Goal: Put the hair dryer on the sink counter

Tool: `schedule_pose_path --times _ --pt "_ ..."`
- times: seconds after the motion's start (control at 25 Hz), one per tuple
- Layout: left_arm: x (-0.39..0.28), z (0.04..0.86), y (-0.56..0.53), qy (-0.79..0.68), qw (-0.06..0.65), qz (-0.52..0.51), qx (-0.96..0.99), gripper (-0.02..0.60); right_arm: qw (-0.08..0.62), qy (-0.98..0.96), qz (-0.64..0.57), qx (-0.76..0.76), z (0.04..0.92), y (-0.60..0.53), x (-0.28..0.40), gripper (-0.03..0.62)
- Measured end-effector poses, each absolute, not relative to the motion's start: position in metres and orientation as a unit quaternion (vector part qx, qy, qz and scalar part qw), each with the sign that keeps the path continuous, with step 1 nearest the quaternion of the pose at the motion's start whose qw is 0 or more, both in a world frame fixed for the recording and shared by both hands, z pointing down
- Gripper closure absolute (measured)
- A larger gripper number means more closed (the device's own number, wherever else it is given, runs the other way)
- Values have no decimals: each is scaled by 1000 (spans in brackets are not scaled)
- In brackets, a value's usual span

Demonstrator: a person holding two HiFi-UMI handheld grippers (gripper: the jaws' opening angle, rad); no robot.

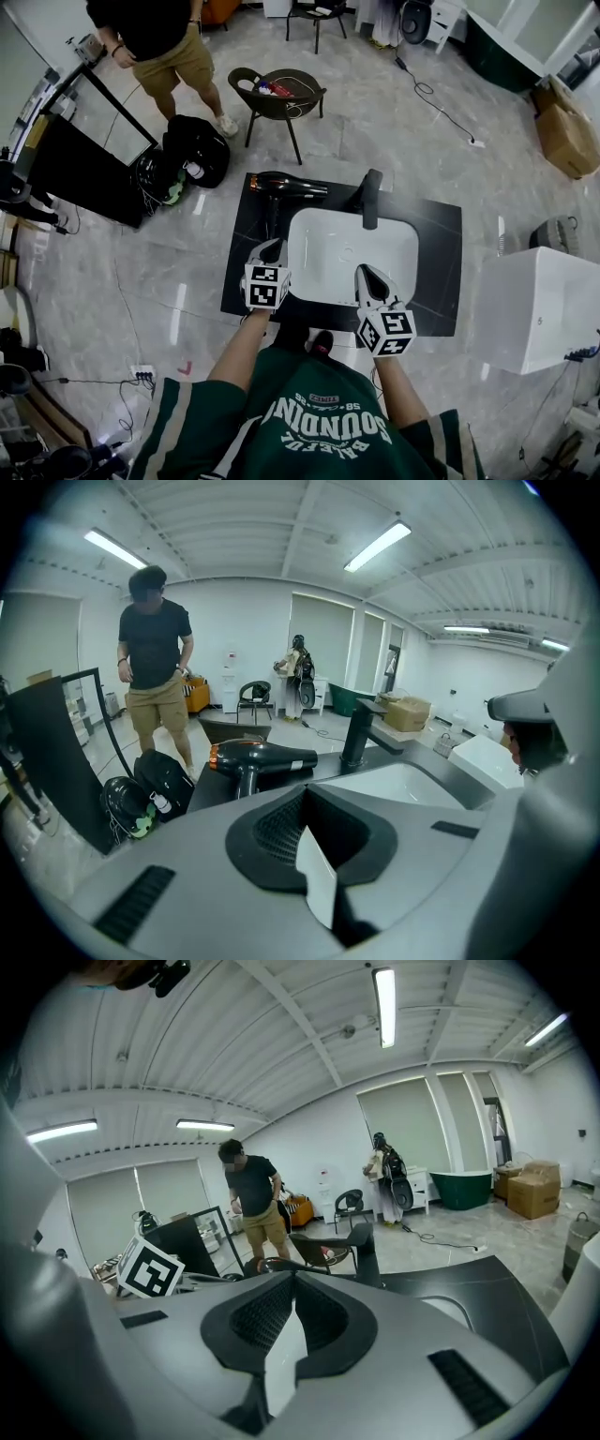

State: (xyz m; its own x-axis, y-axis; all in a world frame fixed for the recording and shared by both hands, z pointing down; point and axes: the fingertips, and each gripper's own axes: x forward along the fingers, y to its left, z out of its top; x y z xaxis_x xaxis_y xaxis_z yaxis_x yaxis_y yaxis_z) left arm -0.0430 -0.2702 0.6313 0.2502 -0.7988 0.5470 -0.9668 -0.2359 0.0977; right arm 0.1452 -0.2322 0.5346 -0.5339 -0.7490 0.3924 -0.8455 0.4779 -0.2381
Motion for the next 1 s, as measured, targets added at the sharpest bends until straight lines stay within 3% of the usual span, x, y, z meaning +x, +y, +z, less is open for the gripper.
schedule_pose_path --times 1.0 --pt "28 558 -186 -563 154 155 797 571 97 -868 164 458 506 -166 178 551"
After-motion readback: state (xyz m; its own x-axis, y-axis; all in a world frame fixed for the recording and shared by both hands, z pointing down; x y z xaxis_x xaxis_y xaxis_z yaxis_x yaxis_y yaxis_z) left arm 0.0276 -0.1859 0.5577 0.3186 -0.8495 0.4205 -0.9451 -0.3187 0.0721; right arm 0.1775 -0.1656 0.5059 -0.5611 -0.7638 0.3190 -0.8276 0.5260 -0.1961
